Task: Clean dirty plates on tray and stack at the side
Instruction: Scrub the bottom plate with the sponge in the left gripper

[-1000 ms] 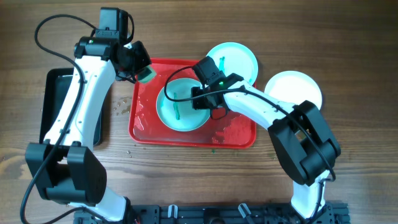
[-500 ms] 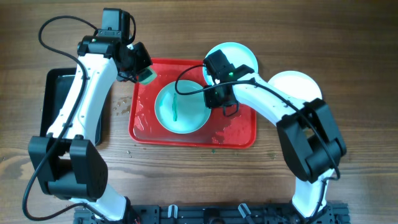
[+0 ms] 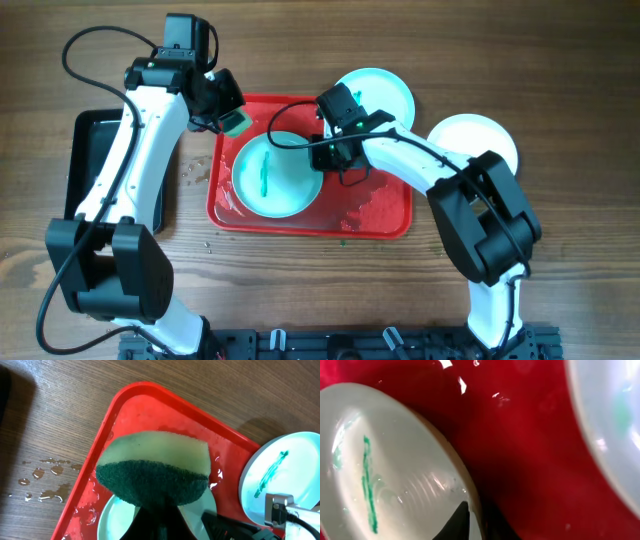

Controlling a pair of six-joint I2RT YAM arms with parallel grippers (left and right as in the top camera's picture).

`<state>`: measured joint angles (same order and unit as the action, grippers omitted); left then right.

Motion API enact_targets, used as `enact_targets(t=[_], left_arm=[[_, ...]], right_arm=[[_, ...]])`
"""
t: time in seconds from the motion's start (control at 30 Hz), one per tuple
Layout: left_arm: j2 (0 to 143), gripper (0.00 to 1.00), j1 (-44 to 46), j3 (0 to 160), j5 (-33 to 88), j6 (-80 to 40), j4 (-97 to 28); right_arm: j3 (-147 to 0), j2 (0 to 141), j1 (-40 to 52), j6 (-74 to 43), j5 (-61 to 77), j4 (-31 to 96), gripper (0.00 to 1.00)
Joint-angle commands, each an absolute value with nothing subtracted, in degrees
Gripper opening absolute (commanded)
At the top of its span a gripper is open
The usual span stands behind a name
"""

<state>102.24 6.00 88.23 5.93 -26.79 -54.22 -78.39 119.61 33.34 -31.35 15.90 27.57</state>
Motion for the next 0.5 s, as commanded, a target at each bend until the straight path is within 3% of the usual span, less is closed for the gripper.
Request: enact_targets(t=[0.0, 0.2, 0.3, 0.47], left_arm=[[102.45, 0.04, 6.13, 87.96, 6.61, -25.71, -55.11], [102.45, 0.04, 6.13, 87.96, 6.61, -25.71, -56.88], [102.45, 0.04, 6.13, 87.96, 6.61, -25.71, -57.25], [102.56, 0.04, 6.17, 86.41, 6.61, -24.6, -57.89]], right_arm=[[-78.63, 122.48, 33.91, -34.3, 19.51, 28.29, 0.18], [-78.63, 122.48, 34.57, -34.87, 21.1, 30.83, 0.17], [-78.63, 122.48, 34.85, -36.21, 20.8, 31.68, 0.04], [-78.63, 122.48, 34.85, -36.49, 17.74, 28.1, 0.04]])
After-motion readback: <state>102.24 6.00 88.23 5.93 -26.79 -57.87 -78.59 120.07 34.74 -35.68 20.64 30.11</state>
